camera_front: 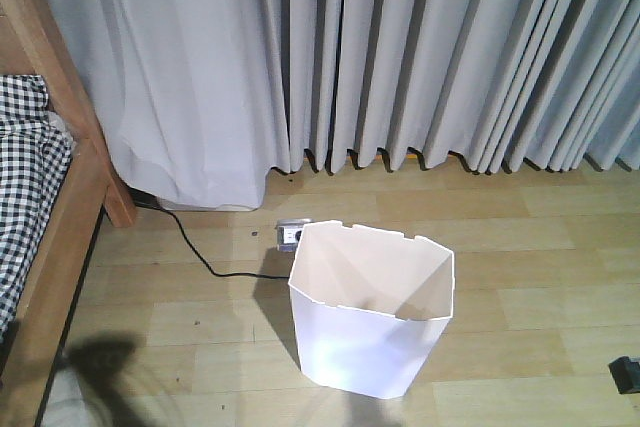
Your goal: Move trash bin to bedside with robot
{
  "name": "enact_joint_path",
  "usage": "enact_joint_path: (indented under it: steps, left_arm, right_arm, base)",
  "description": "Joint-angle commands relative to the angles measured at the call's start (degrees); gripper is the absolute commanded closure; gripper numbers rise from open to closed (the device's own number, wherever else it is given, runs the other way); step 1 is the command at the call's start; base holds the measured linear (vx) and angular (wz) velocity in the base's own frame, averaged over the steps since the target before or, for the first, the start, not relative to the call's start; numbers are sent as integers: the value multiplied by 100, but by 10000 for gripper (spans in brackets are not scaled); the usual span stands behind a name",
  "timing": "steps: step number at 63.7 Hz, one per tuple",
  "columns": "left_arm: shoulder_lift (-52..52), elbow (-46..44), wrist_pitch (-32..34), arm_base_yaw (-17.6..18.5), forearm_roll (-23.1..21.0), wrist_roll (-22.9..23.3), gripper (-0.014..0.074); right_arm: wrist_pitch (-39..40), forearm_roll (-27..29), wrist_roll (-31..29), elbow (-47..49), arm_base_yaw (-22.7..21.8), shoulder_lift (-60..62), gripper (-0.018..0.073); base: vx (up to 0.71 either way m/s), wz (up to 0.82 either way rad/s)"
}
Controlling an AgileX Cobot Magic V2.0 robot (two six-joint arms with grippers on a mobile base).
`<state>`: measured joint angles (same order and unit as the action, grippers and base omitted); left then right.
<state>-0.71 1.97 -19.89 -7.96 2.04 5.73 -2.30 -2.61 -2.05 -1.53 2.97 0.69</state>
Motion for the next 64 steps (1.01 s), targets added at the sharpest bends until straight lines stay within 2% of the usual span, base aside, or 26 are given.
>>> enact_joint_path:
  steps: [1,64]
  left_arm:
    - [-81,19,376,17,-13,25,603]
    - [-81,19,376,17,-13,25,603]
  right_arm:
    - [422,-39,58,-47,-187,63,568]
    - [394,-23,131,-47,-284,63,568]
  base:
    - [0,0]
    - [0,0]
